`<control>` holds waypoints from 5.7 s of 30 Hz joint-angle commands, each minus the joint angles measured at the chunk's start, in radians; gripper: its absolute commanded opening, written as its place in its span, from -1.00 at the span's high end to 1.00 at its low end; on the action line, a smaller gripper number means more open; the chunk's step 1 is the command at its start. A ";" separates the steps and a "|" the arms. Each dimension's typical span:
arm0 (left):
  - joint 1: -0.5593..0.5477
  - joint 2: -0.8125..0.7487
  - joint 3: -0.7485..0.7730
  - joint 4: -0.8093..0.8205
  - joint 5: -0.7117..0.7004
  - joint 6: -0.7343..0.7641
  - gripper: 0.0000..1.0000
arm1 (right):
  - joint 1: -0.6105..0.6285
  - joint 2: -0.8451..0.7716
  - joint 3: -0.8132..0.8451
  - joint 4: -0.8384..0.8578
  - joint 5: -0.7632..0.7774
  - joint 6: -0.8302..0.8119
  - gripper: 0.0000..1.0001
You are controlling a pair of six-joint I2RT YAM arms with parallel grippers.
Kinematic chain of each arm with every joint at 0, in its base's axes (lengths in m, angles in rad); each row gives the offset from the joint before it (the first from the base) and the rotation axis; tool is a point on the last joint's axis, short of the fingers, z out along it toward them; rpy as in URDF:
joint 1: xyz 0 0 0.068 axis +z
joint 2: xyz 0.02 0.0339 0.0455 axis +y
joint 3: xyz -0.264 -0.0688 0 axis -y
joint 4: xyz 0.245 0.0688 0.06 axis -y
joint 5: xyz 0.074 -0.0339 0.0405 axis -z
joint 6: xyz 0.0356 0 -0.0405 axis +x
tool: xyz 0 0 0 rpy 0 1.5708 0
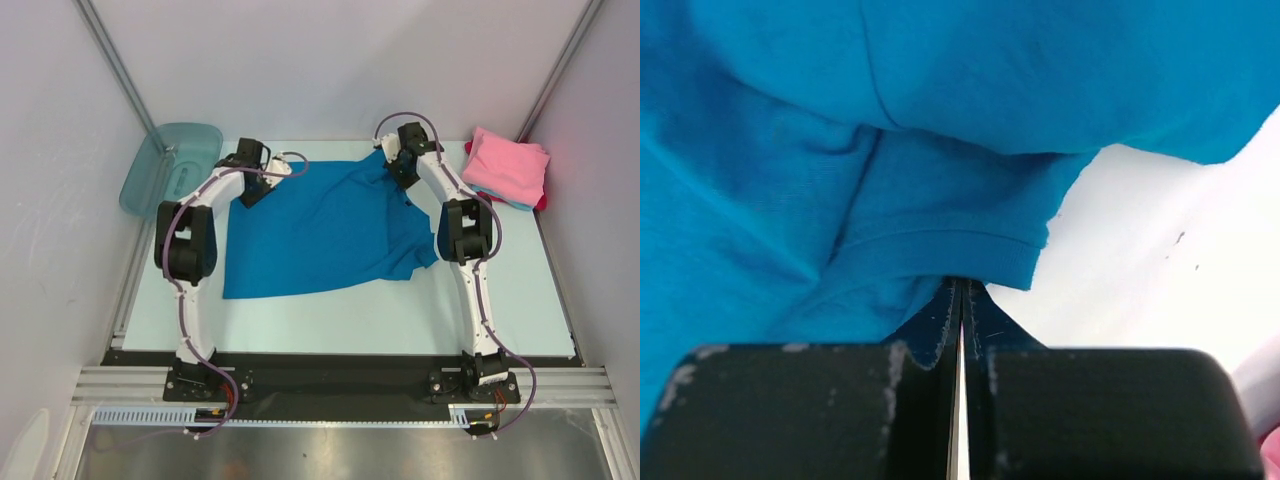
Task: Fold and stack the t-shirts
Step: Move the tshirt to the center of the board
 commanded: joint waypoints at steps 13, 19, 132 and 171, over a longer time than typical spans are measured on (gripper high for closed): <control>0.019 0.140 0.136 -0.051 0.140 -0.108 1.00 | 0.027 -0.094 -0.054 -0.007 -0.013 0.012 1.00; 0.046 0.197 0.202 -0.122 0.137 -0.122 0.99 | 0.034 -0.080 -0.064 -0.006 0.003 0.009 1.00; 0.069 0.191 0.298 -0.314 0.072 -0.085 0.99 | -0.169 -0.003 -0.118 -0.004 0.098 -0.086 1.00; 0.020 -0.065 0.067 -0.425 0.366 0.324 -1.00 | -0.218 -0.130 -0.130 -0.042 0.059 -0.138 -0.45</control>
